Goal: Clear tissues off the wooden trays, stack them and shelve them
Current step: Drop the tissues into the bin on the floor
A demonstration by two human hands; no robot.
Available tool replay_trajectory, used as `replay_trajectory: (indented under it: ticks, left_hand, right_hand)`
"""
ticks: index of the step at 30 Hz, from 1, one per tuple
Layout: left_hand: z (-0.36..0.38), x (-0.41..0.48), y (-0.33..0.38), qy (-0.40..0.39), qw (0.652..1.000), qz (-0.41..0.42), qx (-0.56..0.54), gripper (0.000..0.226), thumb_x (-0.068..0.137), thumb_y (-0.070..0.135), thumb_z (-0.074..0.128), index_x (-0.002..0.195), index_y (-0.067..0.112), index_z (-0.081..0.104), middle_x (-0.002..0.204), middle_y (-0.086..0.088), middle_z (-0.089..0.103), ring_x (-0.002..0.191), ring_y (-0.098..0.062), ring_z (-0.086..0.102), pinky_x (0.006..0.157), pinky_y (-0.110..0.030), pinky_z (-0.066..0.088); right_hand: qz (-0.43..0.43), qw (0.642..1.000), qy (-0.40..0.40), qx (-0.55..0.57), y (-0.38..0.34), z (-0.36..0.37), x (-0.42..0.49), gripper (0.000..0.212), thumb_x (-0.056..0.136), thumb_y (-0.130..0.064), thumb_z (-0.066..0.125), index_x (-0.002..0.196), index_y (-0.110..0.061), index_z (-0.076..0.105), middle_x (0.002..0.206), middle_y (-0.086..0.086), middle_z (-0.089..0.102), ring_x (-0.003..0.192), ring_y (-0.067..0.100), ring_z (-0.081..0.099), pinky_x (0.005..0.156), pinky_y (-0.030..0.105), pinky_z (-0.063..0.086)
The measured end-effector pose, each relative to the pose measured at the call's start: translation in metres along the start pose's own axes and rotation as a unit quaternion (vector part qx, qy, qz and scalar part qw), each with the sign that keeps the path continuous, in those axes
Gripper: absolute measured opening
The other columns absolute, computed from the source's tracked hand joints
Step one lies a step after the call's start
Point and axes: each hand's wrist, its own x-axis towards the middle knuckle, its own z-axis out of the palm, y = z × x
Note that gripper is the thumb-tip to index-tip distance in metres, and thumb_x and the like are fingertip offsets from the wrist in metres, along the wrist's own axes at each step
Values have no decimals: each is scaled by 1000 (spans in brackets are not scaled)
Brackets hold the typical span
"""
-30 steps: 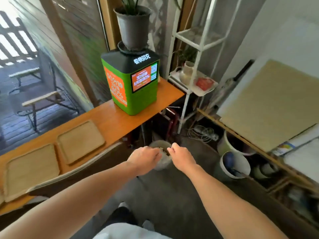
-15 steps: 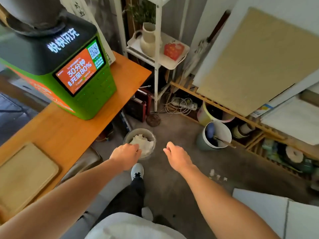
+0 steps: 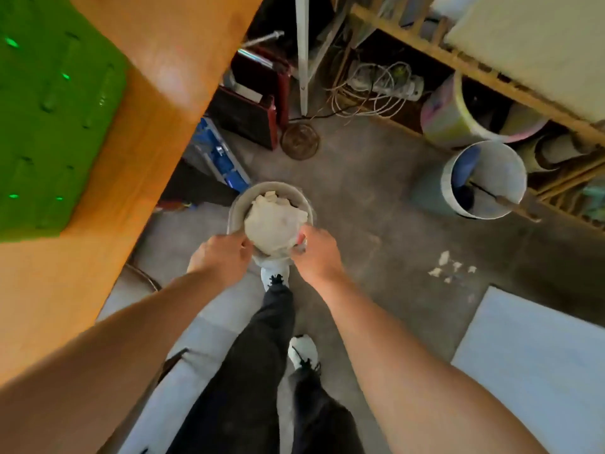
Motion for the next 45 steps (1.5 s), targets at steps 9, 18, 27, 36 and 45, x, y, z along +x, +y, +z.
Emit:
replay_trajectory:
  ticks: [9, 18, 27, 36, 45]
  left_hand:
    - [100, 134, -22, -29, 991, -12, -131, 12, 87, 37, 69, 93, 28, 64, 99, -4, 65, 72, -16, 59, 55, -22, 47]
    - [86, 149, -32, -61, 989, -18, -135, 82, 71, 26, 85, 141, 26, 43, 131, -10, 57, 108, -28, 57, 71, -30, 46]
    - [-17, 26, -21, -74, 988, 63, 123, 33, 90, 18, 60, 123, 14, 60, 120, -9, 63, 107, -26, 62, 89, -35, 53]
    - [-92, -203, -10, 163, 969, 98, 155, 8, 86, 20, 54, 89, 12, 53, 76, -7, 51, 68, -27, 54, 54, -35, 43]
    - [-37, -358, -63, 235, 967, 70, 68, 13, 93, 28, 45, 90, 16, 49, 92, -7, 56, 77, -31, 53, 59, -38, 42]
  right_hand:
    - [116, 981, 32, 151, 47, 113, 110, 22, 88, -25, 65, 107, -16, 58, 117, 15, 60, 101, 32, 61, 77, 30, 48]
    - [175, 958, 45, 221, 55, 117, 106, 41, 94, -20, 46, 134, -23, 52, 123, 10, 63, 105, 29, 64, 83, 30, 48]
    - [66, 994, 50, 77, -8, 35, 13, 28, 96, -19, 46, 116, -9, 63, 116, 13, 68, 106, 32, 64, 87, 33, 49]
    - [-109, 982, 146, -47, -74, -33, -191, 21, 96, -30, 47, 87, -12, 56, 94, 14, 66, 90, 35, 60, 68, 37, 44]
    - [-233, 949, 152, -150, -87, -11, -365, 21, 98, -28, 46, 97, -10, 57, 100, 10, 63, 91, 31, 60, 70, 38, 46]
